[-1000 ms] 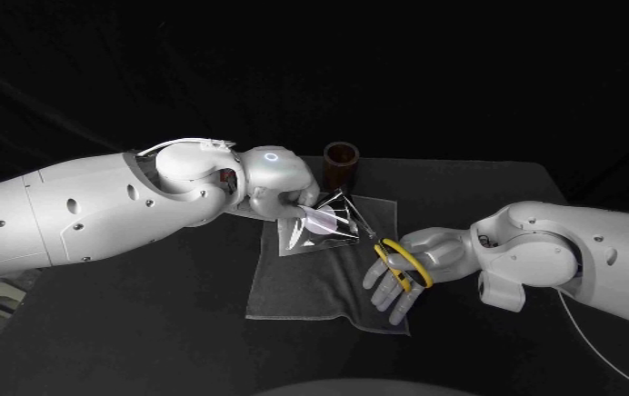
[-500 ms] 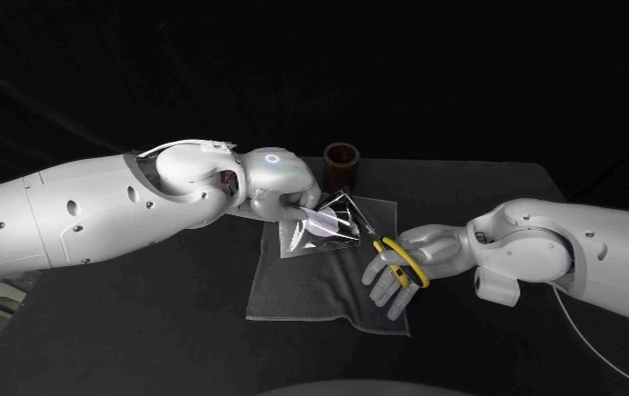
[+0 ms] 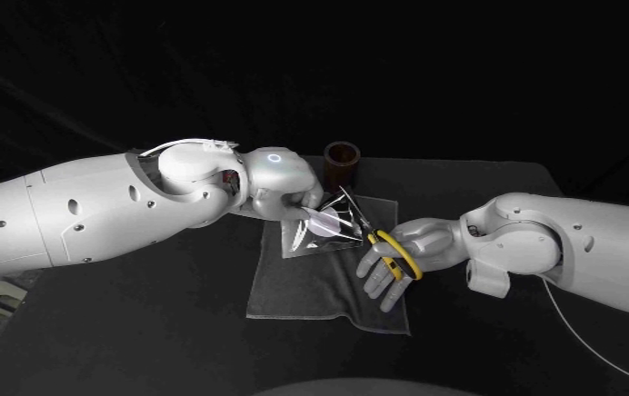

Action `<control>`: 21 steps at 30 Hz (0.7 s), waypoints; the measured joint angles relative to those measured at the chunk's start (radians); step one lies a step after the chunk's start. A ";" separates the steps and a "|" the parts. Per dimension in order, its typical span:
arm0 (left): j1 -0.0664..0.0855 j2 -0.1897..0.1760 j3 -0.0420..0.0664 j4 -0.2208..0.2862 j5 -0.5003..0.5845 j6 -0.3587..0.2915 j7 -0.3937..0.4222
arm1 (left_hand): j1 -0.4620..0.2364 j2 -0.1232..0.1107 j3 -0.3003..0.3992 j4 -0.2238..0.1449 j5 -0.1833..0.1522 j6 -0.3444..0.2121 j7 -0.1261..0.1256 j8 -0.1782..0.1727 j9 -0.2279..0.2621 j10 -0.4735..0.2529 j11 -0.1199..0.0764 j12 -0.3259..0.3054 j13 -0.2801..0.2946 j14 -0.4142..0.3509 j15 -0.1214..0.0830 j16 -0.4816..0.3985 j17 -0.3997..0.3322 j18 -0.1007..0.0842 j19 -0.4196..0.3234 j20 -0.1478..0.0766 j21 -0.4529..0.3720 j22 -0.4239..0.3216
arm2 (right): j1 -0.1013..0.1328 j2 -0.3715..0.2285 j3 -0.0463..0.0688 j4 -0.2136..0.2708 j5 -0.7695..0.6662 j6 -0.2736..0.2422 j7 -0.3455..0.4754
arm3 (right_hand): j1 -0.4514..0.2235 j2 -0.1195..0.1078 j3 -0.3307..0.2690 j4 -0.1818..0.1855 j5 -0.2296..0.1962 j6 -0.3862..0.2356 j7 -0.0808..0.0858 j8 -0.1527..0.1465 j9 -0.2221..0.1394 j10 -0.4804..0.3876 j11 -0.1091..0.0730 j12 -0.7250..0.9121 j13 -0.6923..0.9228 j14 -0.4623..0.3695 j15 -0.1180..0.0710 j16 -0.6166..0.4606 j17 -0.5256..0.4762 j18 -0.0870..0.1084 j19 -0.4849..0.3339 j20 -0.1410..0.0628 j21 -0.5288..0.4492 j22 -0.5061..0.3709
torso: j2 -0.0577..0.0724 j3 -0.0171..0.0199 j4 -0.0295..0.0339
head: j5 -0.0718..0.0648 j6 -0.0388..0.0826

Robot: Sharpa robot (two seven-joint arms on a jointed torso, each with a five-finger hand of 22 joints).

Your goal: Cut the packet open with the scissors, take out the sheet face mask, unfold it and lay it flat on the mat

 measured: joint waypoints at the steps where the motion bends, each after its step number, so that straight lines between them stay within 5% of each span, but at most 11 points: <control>1: 0.000 0.000 0.000 0.000 0.000 0.000 0.000 | 0.000 0.000 0.000 0.000 0.000 0.000 0.000 0.000 0.000 0.000 0.000 0.000 0.000 0.000 0.000 0.000 0.000 0.000 0.000 0.000 0.000 0.000 | 0.000 0.003 0.000 0.000 0.000 0.001 0.000 | 0.000 0.008 0.004 0.001 0.000 0.000 0.000 0.000 -0.001 0.000 0.000 0.002 0.000 0.000 0.000 0.000 0.000 0.000 0.000 0.000 0.000 0.000 | 0.000 0.0000 0.0000 | 0.000 0.000; 6: 0.000 0.001 0.000 0.001 0.000 0.000 0.000 | 0.000 0.000 0.000 0.000 0.000 0.000 0.000 -0.001 0.000 0.000 0.000 0.000 0.000 0.000 0.000 0.000 0.000 0.000 0.000 0.000 0.000 0.000 | 0.002 0.009 0.001 -0.004 0.001 0.005 0.002 | 0.008 0.016 0.005 0.000 0.000 0.000 0.000 0.009 -0.003 0.002 -0.002 0.004 0.000 0.011 0.005 0.005 0.000 0.000 0.004 -0.003 0.000 0.001 | 0.000 0.0000 0.0000 | 0.000 0.000; 21: 0.000 0.003 0.000 0.003 0.001 0.000 0.001 | 0.000 0.000 0.000 0.000 -0.004 0.000 0.000 0.004 0.000 0.000 0.000 0.000 0.000 0.000 0.000 0.000 0.000 0.000 0.000 0.000 0.000 0.000 | 0.016 0.025 0.006 -0.046 0.000 0.004 0.018 | 0.065 0.096 -0.014 -0.007 0.000 0.048 0.009 0.059 -0.034 0.089 -0.019 0.025 0.001 0.123 -0.017 0.057 0.011 0.009 0.034 -0.002 0.014 0.004 | 0.000 0.0002 0.0001 | 0.001 0.001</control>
